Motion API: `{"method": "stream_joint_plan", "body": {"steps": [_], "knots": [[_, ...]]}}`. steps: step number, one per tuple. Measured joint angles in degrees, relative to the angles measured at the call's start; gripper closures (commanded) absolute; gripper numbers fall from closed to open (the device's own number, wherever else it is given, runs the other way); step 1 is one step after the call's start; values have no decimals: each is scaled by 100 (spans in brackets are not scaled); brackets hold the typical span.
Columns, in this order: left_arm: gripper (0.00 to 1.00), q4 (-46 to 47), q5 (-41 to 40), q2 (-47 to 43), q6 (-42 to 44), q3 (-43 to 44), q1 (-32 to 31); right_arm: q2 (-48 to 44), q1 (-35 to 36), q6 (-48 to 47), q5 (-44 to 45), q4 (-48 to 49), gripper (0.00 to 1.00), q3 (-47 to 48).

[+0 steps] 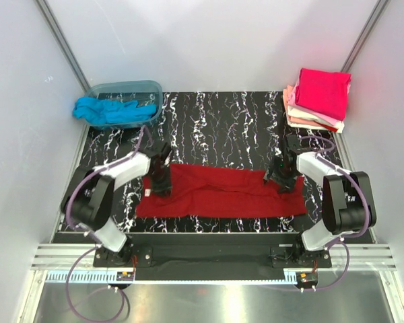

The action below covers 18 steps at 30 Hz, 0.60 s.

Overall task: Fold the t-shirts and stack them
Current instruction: Fold the tshirt

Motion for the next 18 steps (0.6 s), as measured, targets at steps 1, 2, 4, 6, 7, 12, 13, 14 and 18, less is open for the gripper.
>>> {"method": "stream_joint_plan", "body": {"steps": [1, 2, 4, 6, 7, 12, 13, 14, 18], "knots": [[72, -48, -15, 120, 13, 151, 0, 4, 131, 24, 0, 17, 32, 0], [72, -96, -55, 308, 33, 376, -2, 7, 258, 55, 0, 24, 34, 0], [73, -90, -120, 728, 79, 857, -4, 13, 621, 140, 33, 11, 37, 0], [77, -240, -188, 1233, 160, 1486, 2, 0, 1005, 260, 48, -24, 37, -7], [77, -358, -225, 1550, 199, 1923, 9, -26, 1226, 358, 66, -46, 38, -31], [70, -1259, -284, 3705, 411, 5243, 24, -188, 3480, 1340, -214, -76, 34, -111], [58, -1355, -275, 4203, 459, 6124, 24, -151, 4164, 1539, -323, -79, 32, 22], [53, -1471, -199, 4798, 540, 7182, 26, -120, 4741, 1685, -437, -101, 30, 216], [1, -885, 658, 5849, 592, 9079, 22, -192, 5936, 2006, -590, -411, 19, 1421]]}}
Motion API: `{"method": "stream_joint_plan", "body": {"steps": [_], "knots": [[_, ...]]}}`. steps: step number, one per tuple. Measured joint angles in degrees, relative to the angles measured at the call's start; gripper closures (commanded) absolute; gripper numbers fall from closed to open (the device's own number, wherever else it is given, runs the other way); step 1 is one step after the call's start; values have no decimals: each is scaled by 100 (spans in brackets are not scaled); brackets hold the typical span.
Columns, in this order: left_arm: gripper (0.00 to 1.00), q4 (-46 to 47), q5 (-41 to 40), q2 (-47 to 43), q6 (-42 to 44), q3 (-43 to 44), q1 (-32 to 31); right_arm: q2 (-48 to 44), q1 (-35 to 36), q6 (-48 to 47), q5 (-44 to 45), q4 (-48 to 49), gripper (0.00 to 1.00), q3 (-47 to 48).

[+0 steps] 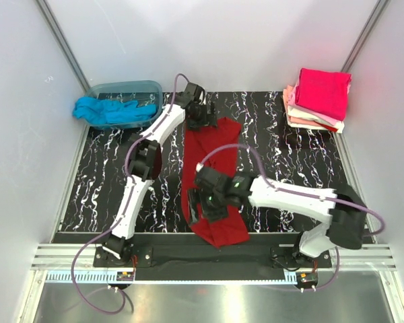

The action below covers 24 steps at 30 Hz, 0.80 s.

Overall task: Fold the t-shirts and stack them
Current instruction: Fold the tshirt

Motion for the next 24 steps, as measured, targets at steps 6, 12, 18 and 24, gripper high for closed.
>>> {"method": "stream_joint_plan", "body": {"steps": [6, 12, 18, 24], "knots": [[1, 616, 695, -1340, -94, -1276, -39, -811, -417, -111, 911, -798, 10, 1320], [1, 358, 555, -3322, -20, -1628, 345, -688, -2133, -739, 1342, -920, 11, 1587], [1, 299, 144, -6347, 254, -4325, 728, 1449, -2433, -1467, 1709, -1198, 13, 3038], [1, -70, -527, -8424, 393, -7020, 560, 3665, -2476, -1788, 2258, -1749, 20, 5007]]}}
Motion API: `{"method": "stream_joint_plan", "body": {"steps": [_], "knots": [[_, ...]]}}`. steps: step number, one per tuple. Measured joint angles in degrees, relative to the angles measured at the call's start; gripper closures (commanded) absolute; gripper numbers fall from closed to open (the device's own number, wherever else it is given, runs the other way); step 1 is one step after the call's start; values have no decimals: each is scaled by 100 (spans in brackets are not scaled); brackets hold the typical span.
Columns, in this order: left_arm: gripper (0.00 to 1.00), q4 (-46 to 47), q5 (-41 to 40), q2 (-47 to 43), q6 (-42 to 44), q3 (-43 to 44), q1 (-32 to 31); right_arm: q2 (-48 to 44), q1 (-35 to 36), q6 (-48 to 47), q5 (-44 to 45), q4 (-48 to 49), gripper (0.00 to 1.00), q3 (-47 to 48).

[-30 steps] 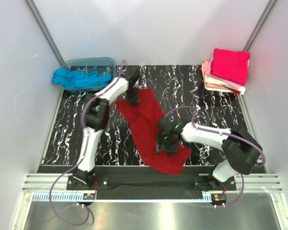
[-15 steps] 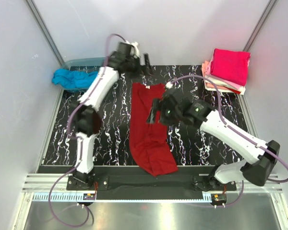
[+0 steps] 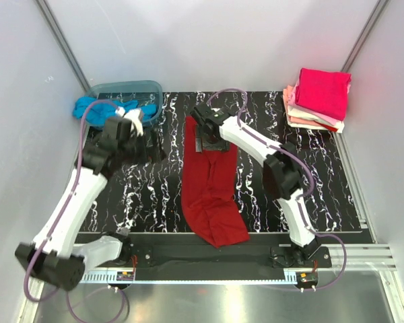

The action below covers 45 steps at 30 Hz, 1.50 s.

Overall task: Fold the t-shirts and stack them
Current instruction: Fold the tshirt

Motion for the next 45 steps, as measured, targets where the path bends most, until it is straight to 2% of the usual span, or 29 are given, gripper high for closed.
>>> {"method": "stream_joint_plan", "body": {"steps": [5, 11, 15, 21, 30, 36, 38, 40, 43, 45], "knots": [[1, -26, -398, -1392, 7, -1032, 26, 1121, -140, -85, 118, -431, 23, 1036], [1, 179, -710, -2575, -35, -1578, 26, 2109, -356, -155, -31, -619, 24, 1908], [1, 227, -1001, -2769, 28, -1766, 26, 2417, -581, -234, -199, -667, 25, 2463], [1, 321, -1248, -3200, 149, -2159, 26, 3206, -1084, -299, -208, -643, 24, 3901], [1, 503, -1150, -3093, 271, -2177, 328, 3473, -1779, -323, -570, 763, 19, 4124], [1, 584, -966, -2997, 295, -2186, 597, 3497, -1762, -511, -940, 1545, 2, 3980], [1, 570, -944, -3003, 289, -2177, 616, 3335, -1746, -597, -1043, 1744, 0, 3689], [1, 509, -916, -2992, 260, -2107, 616, 3016, -1744, -706, -1204, 1899, 0, 3161], [1, 188, -723, -2774, 120, -1370, 616, 2273, -1742, -837, -1353, 2035, 0, 2055], [1, 219, -455, -2588, -50, -568, 619, 1279, -1738, -879, -1443, 2337, 0, 706]]}}
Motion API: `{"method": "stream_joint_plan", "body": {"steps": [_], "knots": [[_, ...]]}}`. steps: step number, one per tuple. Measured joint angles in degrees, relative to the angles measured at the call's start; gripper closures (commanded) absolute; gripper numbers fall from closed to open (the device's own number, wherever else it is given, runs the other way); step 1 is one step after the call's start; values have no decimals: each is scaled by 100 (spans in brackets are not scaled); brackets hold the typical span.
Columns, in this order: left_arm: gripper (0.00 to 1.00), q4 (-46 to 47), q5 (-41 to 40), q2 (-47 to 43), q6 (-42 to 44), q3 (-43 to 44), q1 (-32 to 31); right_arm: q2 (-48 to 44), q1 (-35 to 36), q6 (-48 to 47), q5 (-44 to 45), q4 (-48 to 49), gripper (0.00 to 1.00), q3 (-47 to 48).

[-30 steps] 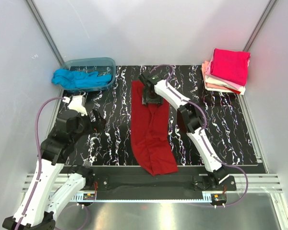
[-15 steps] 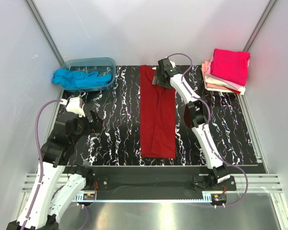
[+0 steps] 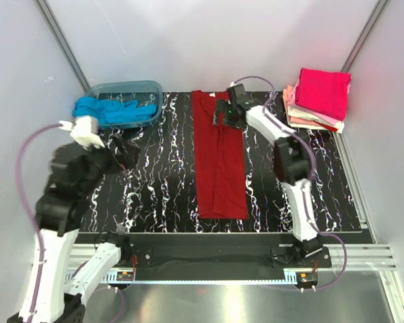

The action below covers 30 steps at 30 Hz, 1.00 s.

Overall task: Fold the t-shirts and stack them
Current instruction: Fold the tshirt

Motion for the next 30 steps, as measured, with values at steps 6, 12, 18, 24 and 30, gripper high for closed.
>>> {"method": "stream_joint_plan", "body": {"steps": [6, 12, 18, 24, 30], "knots": [[1, 2096, 892, -708, -1274, 758, 2, -4389, 48, 326, -313, 1919, 0, -5027], [1, 4913, 468, -2096, -3018, -616, 4, -6393, 153, 1014, -284, 3270, 0, -8146], [1, 6325, 466, -1670, -3746, -562, 2, -6017, 164, 1213, -286, 3488, 0, -8559], [1, 6719, 610, -1576, -3895, -498, 2, -5403, 164, 1213, -422, 3657, 0, -8026], [1, 6832, 616, -1751, -3884, -376, 4, -5410, 164, 1213, -422, 3696, 0, -8026]]}}
